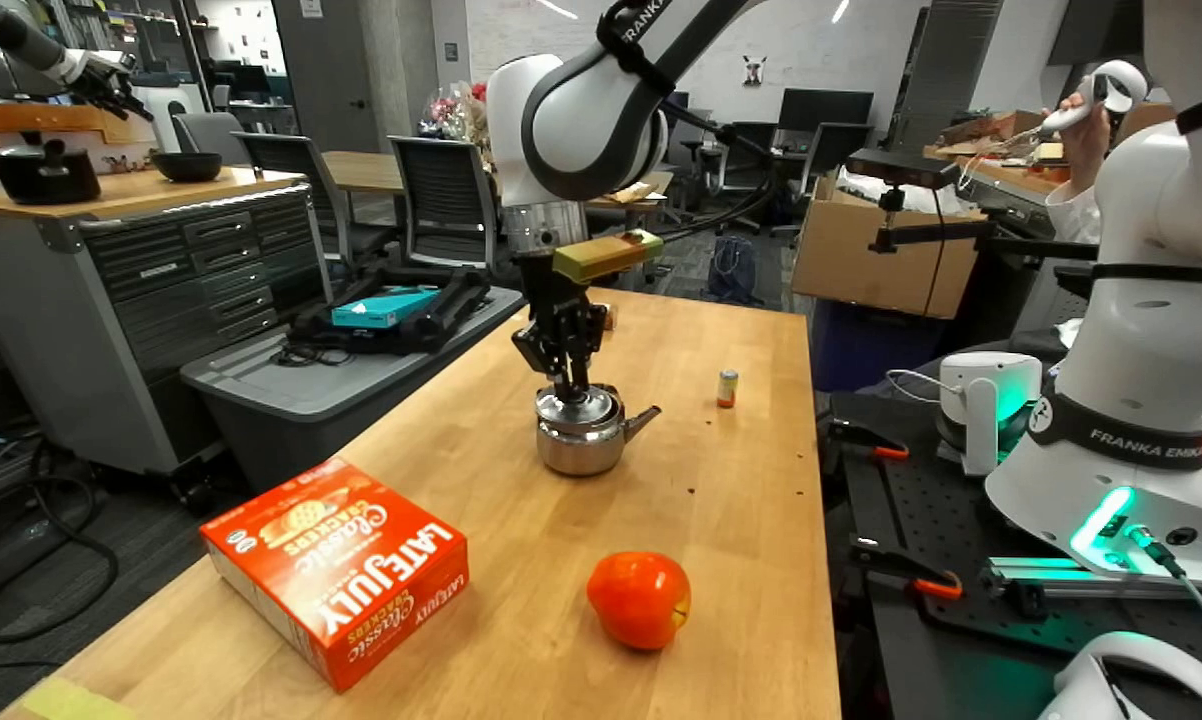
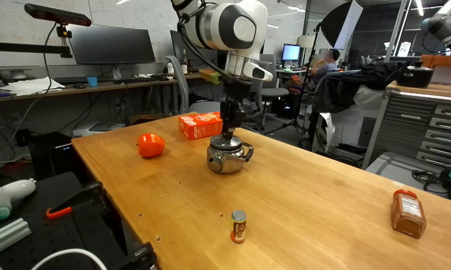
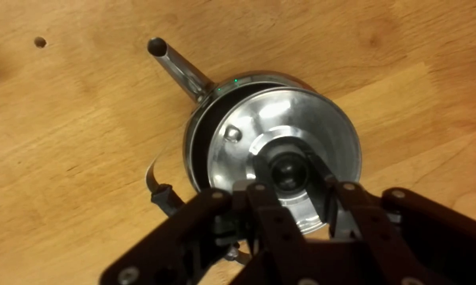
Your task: Pick the lid and put it on the tea pot
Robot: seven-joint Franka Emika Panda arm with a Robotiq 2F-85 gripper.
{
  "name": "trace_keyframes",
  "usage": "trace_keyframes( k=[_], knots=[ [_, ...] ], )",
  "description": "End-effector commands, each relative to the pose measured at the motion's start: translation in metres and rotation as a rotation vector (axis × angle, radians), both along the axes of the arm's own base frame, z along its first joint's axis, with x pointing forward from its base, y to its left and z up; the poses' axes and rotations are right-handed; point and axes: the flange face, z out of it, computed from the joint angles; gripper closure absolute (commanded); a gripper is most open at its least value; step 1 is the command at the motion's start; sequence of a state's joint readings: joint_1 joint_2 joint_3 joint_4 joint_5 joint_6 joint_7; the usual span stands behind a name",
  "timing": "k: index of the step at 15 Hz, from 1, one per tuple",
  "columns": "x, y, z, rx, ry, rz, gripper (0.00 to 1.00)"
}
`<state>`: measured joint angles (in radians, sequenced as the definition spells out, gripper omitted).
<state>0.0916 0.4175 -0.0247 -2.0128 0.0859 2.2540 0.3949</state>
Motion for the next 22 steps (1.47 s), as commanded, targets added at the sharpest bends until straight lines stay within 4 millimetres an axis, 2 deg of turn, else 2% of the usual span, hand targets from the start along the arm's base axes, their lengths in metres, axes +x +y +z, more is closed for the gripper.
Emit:
trace_keyframes(
  k=[1, 5, 11, 14, 22],
  knots=[
    [-0.001, -0.005, 0.000, -0.008, 0.010, 0.019, 0.93],
    [-0.005, -0.018, -0.003, -0.007, 0.012, 0.016, 0.93],
    [-0.019, -0.055, -0.017, 0.011, 0.014, 0.037, 0.93],
    [-0.025, -0.067, -0.025, 0.035, 0.022, 0.068, 0.93],
    [-0.040, -0.091, -0.019, 0.122, -0.033, 0.103, 0.93]
  ],
)
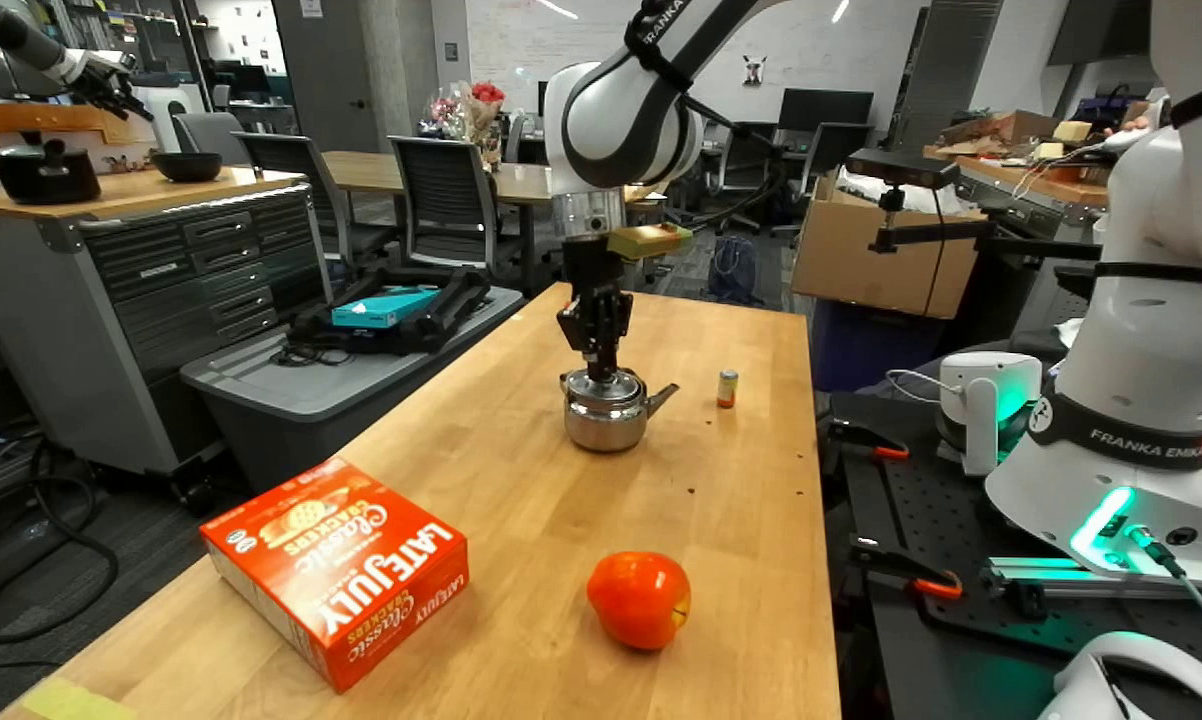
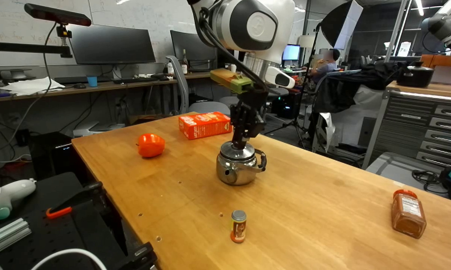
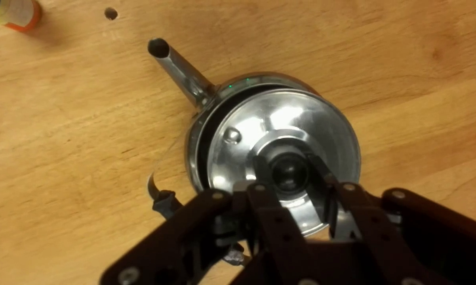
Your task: Pick the lid and put it on the tea pot
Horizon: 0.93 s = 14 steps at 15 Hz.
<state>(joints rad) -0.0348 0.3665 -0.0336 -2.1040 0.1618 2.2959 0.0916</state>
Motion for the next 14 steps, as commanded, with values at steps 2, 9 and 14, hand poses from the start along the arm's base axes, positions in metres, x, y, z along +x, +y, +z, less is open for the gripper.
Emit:
trace_keyframes(
  k=[2, 9, 14],
  knots=[
    [-0.024, -0.025, -0.019, 0.045, -0.011, -0.009, 0.93],
    [-0.032, -0.044, -0.019, 0.039, -0.013, -0.065, 0.93],
    [-0.031, -0.041, -0.023, 0.022, -0.005, -0.072, 0.39]
  ],
)
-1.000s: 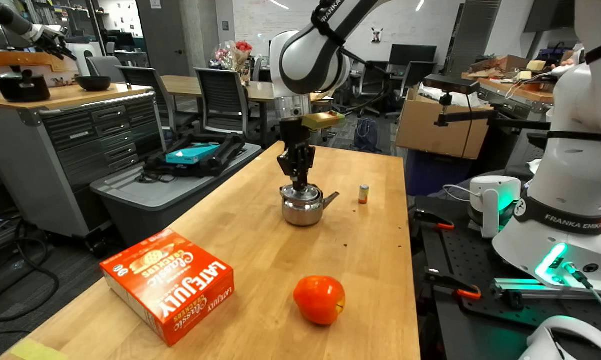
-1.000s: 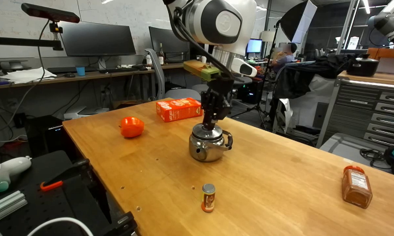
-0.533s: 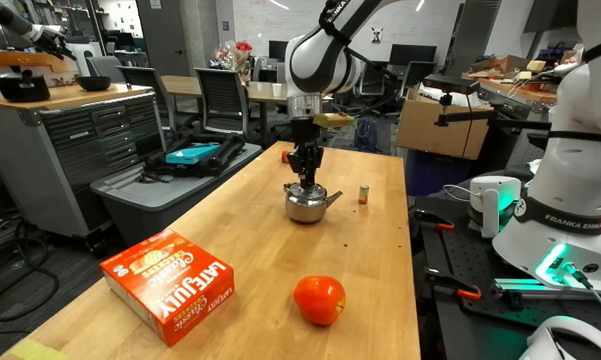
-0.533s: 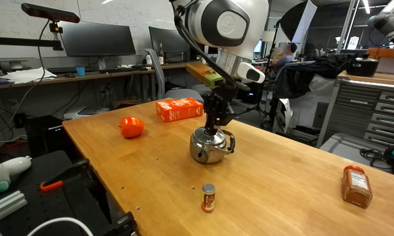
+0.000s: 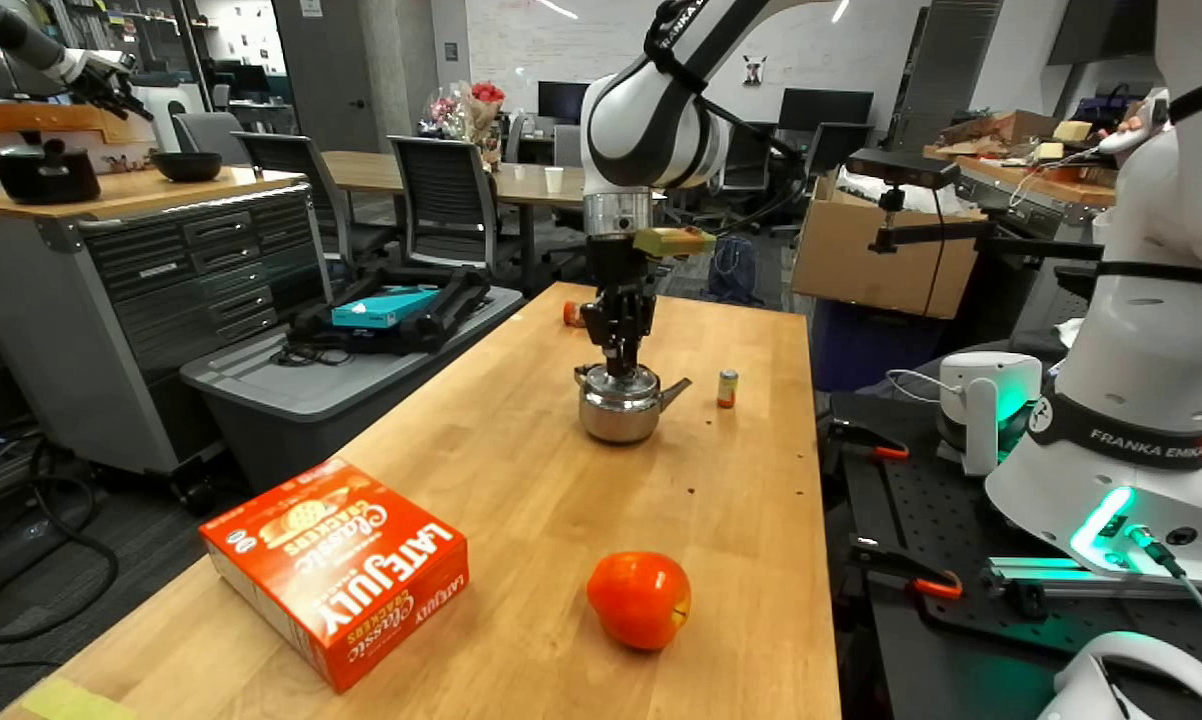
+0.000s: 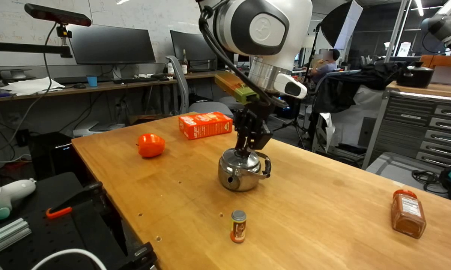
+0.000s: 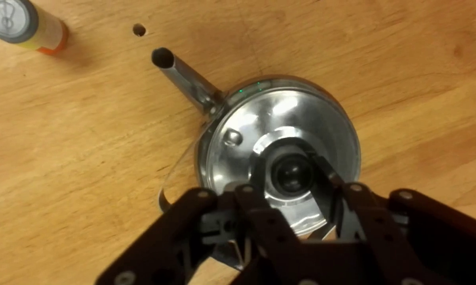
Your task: Pick the lid and put it on the tea pot
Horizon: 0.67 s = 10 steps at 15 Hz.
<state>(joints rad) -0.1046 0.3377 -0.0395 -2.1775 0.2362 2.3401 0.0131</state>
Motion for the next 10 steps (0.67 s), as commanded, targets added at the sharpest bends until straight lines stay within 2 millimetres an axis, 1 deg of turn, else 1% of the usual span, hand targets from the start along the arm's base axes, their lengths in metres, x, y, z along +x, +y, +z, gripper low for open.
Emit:
trace_keyframes(
  k=[1, 2, 3, 4, 5, 6, 10],
  knots=[
    [-0.010, -0.001, -0.019, -0.027, 0.017, -0.009, 0.32],
    [-0.010, -0.001, -0.019, -0.027, 0.017, -0.008, 0.23],
    [-0.012, -0.001, -0.019, -0.030, 0.017, -0.004, 0.17],
    [-0.013, 0.000, -0.017, -0.032, 0.013, 0.000, 0.08],
    [-0.016, 0.001, -0.015, -0.035, 0.010, 0.006, 0.02],
    [-0.018, 0.002, -0.013, -0.036, 0.007, 0.013, 0.00],
    [-0.025, 0.006, -0.007, -0.041, -0.012, 0.030, 0.00]
  ],
)
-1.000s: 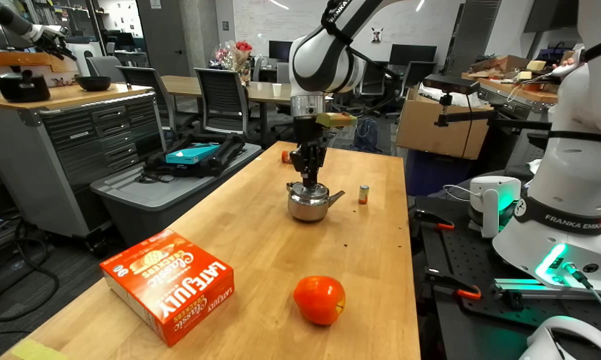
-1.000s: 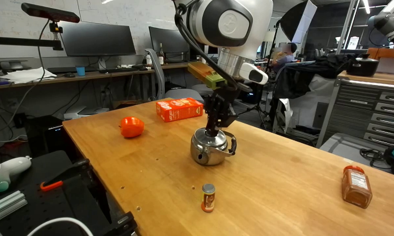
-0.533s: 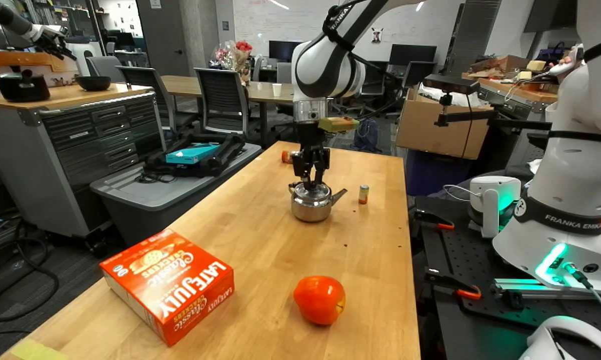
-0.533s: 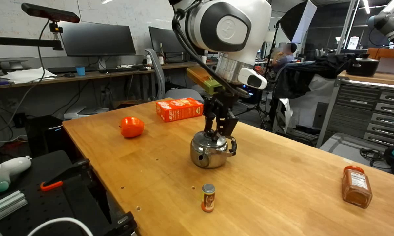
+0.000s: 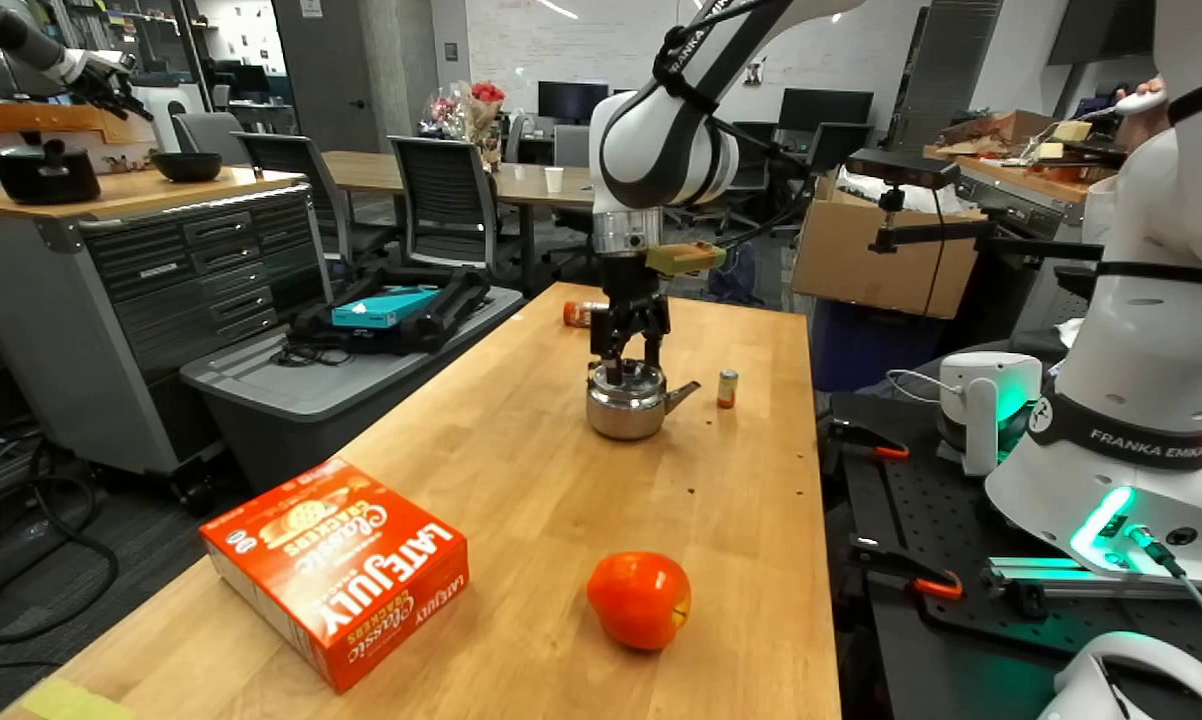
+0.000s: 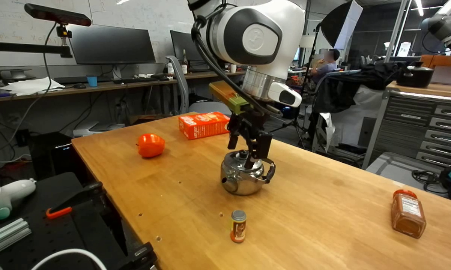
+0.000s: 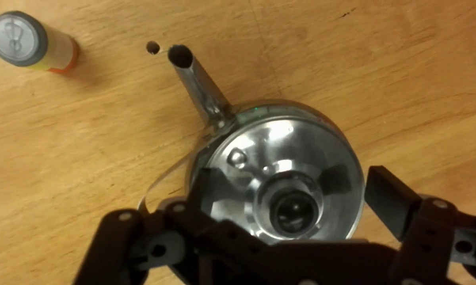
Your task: Pick the lid and put it on the tea pot
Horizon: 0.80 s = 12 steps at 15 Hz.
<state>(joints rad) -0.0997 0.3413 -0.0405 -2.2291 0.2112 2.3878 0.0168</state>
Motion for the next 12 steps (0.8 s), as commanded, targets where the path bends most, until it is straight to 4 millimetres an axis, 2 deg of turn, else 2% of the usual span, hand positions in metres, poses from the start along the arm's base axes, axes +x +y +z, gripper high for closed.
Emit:
trace_keyframes(
  k=[1, 12],
  knots=[
    [-0.013, 0.005, 0.013, -0.020, -0.033, 0.020, 0.00],
    [-0.052, 0.026, 0.053, -0.092, -0.050, 0.078, 0.00]
  ],
)
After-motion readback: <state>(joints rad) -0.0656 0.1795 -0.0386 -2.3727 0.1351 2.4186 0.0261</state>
